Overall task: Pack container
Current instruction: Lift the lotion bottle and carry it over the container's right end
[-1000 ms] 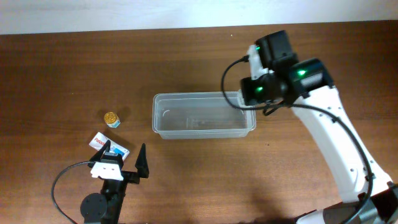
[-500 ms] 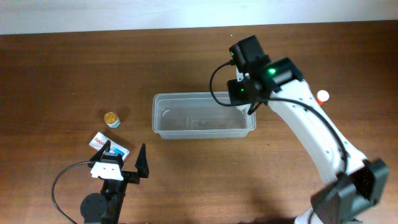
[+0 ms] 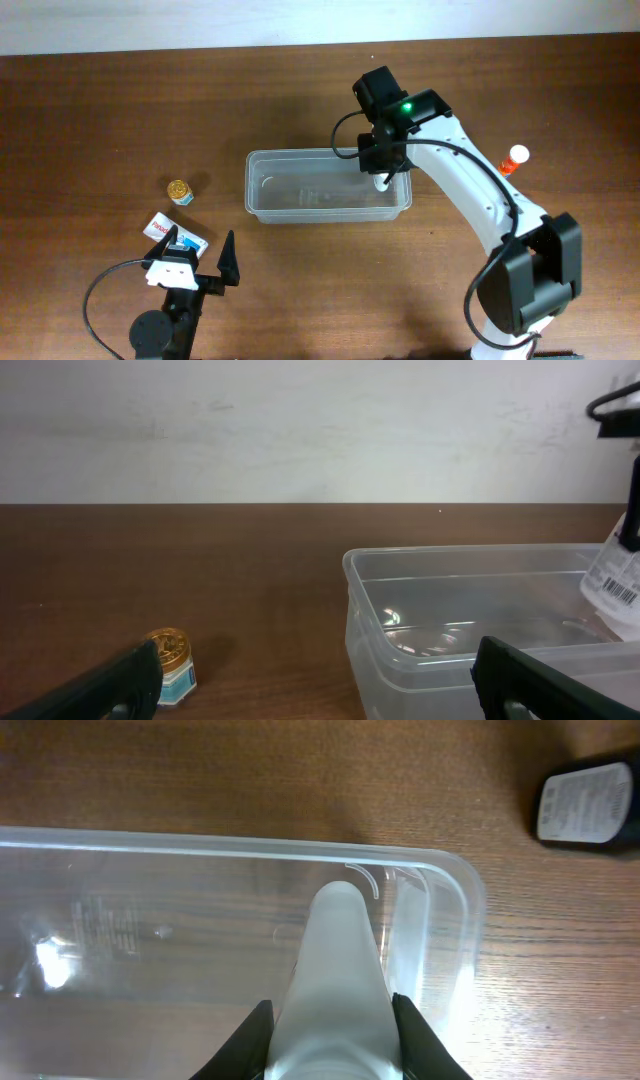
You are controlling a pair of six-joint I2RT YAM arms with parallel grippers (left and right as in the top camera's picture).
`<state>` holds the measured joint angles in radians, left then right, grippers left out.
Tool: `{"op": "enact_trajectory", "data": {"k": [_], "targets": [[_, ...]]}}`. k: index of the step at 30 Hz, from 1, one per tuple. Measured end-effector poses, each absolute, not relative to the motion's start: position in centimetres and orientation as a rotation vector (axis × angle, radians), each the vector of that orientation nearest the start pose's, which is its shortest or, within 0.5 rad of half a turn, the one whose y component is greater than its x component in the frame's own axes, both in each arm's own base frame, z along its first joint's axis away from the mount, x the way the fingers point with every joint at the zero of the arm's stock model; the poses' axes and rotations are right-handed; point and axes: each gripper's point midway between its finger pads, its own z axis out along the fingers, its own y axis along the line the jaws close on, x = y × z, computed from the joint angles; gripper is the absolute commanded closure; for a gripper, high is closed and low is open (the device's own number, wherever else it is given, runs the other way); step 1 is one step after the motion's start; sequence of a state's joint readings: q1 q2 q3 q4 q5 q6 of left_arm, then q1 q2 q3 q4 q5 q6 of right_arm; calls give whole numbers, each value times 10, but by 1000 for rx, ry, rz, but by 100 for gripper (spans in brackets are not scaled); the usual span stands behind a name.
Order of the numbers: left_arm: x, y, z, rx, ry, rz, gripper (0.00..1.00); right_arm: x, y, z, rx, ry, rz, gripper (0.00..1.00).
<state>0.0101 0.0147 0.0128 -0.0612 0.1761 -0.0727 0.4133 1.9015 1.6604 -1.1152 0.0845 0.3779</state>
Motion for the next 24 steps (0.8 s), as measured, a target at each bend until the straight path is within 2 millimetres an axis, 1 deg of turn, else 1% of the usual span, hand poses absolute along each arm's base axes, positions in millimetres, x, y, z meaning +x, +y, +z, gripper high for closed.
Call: {"op": "enact_trajectory", "data": {"k": [4,12,16,19,21,24], "targets": [[244,-28,162,68,1635,-192,1,384,153,115,-18,2922,9,89],[244,-28,162,68,1635,-192,0,389,156,110,10,2902,28,89],[244,-28,162,68,1635,-192,1,386,155,99,34,2909,27,89],[244,-28,162,68,1635,-192,1,381,152,90,48,2928,16,89],[244,-28,162,68,1635,-192,1,379,152,87,52,2935,12,89],[244,-28,162,68,1635,-192,1,382,153,88,54,2924,18,89]]}}
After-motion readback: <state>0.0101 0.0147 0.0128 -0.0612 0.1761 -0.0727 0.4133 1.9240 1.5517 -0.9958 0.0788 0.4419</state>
